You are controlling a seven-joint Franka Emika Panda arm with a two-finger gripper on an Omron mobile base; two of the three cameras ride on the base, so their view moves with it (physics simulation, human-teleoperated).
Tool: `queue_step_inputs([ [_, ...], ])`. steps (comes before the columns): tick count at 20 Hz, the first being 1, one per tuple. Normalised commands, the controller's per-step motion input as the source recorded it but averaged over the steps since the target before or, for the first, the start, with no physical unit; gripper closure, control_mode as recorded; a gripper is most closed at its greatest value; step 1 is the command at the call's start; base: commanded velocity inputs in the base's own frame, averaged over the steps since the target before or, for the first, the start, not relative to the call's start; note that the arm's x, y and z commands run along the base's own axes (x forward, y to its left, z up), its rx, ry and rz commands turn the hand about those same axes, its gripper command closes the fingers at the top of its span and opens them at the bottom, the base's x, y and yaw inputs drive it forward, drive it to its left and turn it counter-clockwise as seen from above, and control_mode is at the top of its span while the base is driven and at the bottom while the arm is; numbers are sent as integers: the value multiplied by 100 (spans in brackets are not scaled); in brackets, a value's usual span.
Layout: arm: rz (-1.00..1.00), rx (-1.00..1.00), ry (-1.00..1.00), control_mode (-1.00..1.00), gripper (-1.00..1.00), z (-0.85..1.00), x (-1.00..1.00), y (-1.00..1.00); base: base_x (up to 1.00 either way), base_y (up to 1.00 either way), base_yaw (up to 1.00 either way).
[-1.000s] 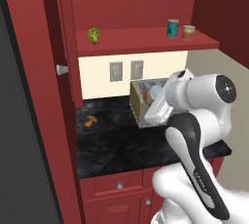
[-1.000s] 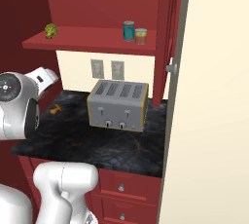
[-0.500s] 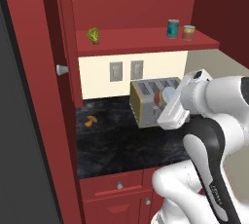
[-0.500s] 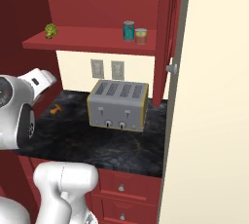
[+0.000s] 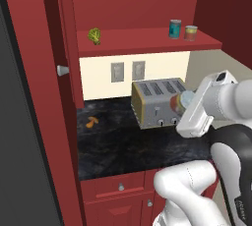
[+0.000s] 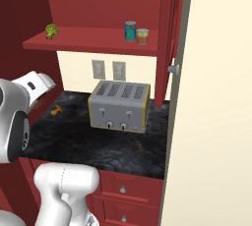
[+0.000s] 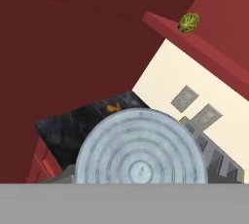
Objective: Pick the cans from the counter and place them in their designated side in the cabinet.
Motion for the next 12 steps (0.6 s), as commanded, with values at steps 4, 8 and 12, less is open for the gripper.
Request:
queue_step_inputs([
  [4, -2, 2, 0, -100, 100, 12, -22, -21, 0, 0, 0],
  [8, -10, 8, 0, -100, 100, 11, -8, -13, 0, 0, 0],
  [12, -16, 13, 0, -100, 100, 8, -7, -8, 0, 0, 0],
])
